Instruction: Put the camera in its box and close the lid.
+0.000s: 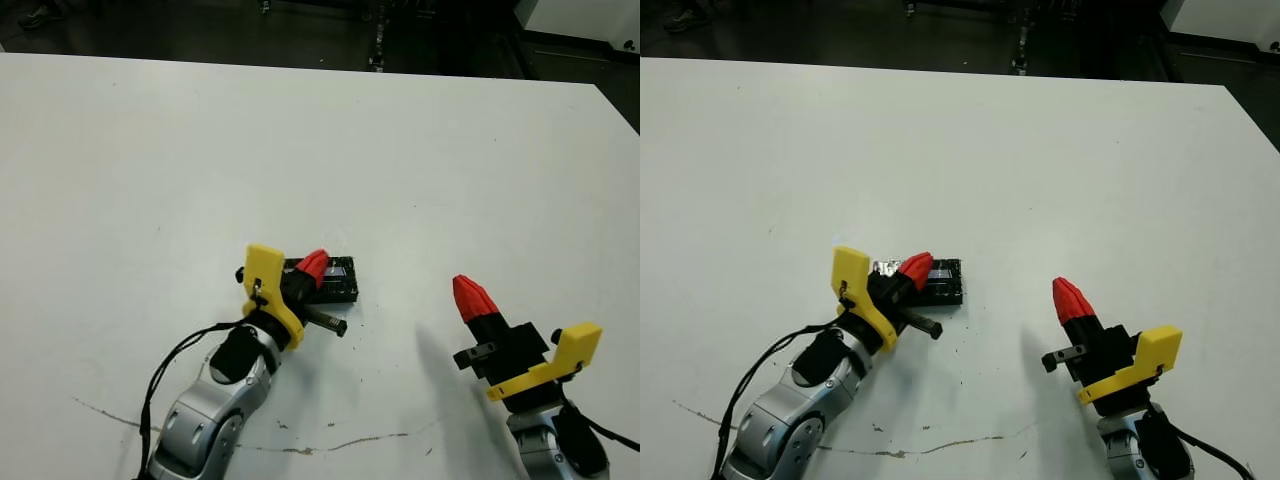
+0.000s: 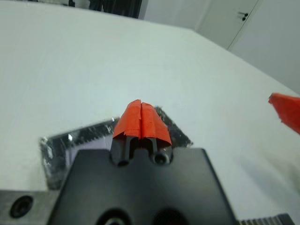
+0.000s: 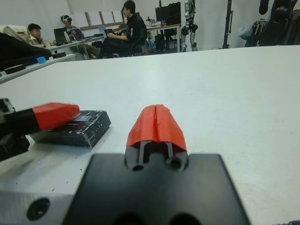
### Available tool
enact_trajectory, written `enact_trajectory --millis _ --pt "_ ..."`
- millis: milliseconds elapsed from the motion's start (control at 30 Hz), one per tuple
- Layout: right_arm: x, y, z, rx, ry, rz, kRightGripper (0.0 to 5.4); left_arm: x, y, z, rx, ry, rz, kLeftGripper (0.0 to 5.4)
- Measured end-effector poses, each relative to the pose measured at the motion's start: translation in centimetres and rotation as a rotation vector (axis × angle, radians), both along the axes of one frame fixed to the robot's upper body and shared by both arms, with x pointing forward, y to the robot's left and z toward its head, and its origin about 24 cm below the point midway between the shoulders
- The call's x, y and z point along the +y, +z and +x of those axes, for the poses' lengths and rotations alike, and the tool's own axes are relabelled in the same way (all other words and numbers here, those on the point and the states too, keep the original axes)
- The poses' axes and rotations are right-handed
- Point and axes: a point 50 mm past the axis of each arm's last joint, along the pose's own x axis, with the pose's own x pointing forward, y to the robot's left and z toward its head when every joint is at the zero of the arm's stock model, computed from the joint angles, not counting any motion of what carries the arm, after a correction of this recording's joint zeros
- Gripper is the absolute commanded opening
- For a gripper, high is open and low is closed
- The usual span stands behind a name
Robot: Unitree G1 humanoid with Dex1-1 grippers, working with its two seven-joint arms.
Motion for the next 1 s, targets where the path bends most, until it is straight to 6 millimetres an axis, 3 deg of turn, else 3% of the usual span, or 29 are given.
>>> enact_trajectory --millis 567,767,867,1000 --pt "0.1 0.0 0.1 -0.002 0.004 0.015 0.00 -0.1 0.3 0.5 0.154 -0.011 -0.043 0.03" --pt "0.1 0.1 0.1 -0.004 0.003 0.016 0.00 0.3 1.0 -0.2 0.197 -0.030 -0.079 0.03" --pt "0.1 0.1 0.1 -0.005 0.003 0.014 0.00 1.2 1.7 -0.8 0.153 -0.014 -0.093 0.03" --pt "0.1 0.1 0.1 -0.006 0.001 0.010 0.00 3.1 4.2 -1.1 -0.071 0.041 -0.119 0.03"
